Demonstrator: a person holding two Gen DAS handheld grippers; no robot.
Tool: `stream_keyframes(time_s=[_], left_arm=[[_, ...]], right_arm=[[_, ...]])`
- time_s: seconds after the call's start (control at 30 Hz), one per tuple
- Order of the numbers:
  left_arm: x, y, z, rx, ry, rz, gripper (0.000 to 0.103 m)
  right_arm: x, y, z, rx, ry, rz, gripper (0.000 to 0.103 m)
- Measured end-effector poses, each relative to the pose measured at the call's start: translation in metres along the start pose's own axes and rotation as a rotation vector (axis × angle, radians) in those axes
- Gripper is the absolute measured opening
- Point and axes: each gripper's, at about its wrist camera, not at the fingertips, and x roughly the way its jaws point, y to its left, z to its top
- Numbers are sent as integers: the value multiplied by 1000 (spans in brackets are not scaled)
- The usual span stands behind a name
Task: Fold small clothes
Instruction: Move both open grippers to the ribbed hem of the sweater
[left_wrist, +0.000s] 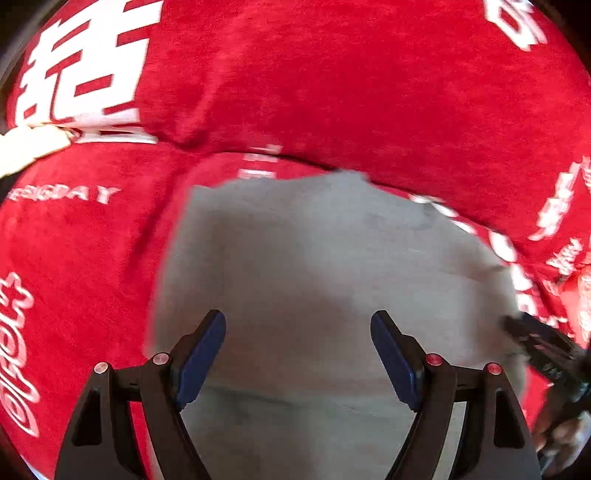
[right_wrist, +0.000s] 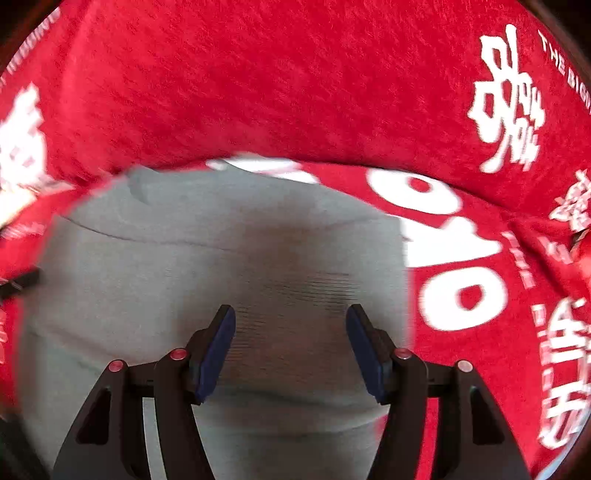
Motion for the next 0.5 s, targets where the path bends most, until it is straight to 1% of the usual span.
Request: stream_keyframes(time_s=[0.03, 0.07, 0.1, 0.13, 0.17, 0.2, 0.23, 0.3, 0.33, 0.37, 0.4, 0.43, 0.47, 0.5], left_arm=[[3, -12, -6, 37, 20, -4, 82], [9, -26, -15, 97, 49, 8, 82], [13, -33, -21, 132, 61, 24, 82], [17, -39, -27, 170, 56, 60, 82], [17, -41, -34, 211, 26, 99, 82], [15, -40, -38, 230, 7, 103, 82], [12, -37, -40, 233, -1, 96, 83], [5, -27, -45, 238, 3, 90, 83], [3, -21, -48, 242, 18, 104, 86], [5, -13, -49, 236, 45, 126, 91], [9, -2, -51, 212, 81, 139, 98], [6, 9, -55, 181, 70, 112, 98], [0, 18, -56, 148, 46, 116, 98], [-7, 25, -58, 110, 47, 137, 98]], right_arm=[[1, 16, -3, -34, 20, 35, 70], [3, 32, -7, -76, 42, 66, 70], [6, 47, -13, -125, 59, 83, 70], [8, 58, -21, -171, 66, 67, 70], [13, 64, -26, -205, 74, 32, 70], [15, 62, -32, -216, 60, 22, 71], [13, 55, -34, -196, 48, 37, 72], [9, 34, -37, -149, 54, 65, 73], [5, 24, -40, -141, 50, 77, 73], [3, 16, -45, -141, 63, 58, 74], [3, 9, -49, -137, 84, 15, 78], [2, -1, -53, -132, 85, 0, 78], [-4, -9, -58, -128, 73, -3, 78], [-11, -15, -62, -119, 71, -18, 78]])
